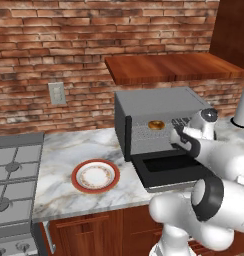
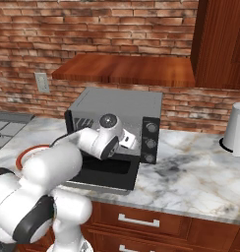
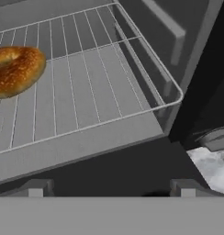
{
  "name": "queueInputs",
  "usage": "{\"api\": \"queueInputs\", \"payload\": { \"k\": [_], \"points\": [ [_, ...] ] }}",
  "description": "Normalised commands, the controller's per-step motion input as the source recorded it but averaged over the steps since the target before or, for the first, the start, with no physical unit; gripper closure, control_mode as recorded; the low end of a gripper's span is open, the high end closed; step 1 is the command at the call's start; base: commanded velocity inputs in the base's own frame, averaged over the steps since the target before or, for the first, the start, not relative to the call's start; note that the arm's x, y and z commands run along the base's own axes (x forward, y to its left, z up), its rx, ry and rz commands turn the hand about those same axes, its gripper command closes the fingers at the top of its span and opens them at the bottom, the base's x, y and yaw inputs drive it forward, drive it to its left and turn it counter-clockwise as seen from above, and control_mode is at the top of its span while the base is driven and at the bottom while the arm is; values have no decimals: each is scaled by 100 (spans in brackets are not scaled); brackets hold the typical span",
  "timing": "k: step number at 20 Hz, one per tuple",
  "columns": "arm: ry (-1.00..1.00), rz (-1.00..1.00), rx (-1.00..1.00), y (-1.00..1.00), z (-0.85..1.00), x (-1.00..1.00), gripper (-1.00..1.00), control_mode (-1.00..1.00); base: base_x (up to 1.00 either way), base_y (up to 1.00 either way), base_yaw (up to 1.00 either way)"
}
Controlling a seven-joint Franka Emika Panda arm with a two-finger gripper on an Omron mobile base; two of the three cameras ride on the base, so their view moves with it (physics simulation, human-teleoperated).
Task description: Pick up the bagel from the plate, place it on the toaster oven rack, close the door, and set the timer.
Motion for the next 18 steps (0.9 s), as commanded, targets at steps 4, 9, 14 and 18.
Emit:
{"api": "queueInputs", "payload": {
  "k": [4,9,14,18],
  "points": [
    [0,0,12,-15,52,-100,-100,-100,0,0,0],
    [2,0,17,-19,75,-75,-100,-100,0,0,0],
    [6,-3,15,-28,29,-60,-100,-100,0,0,0],
    [9,-7,12,-23,0,-52,-100,-100,0,0,0]
  ]
}}
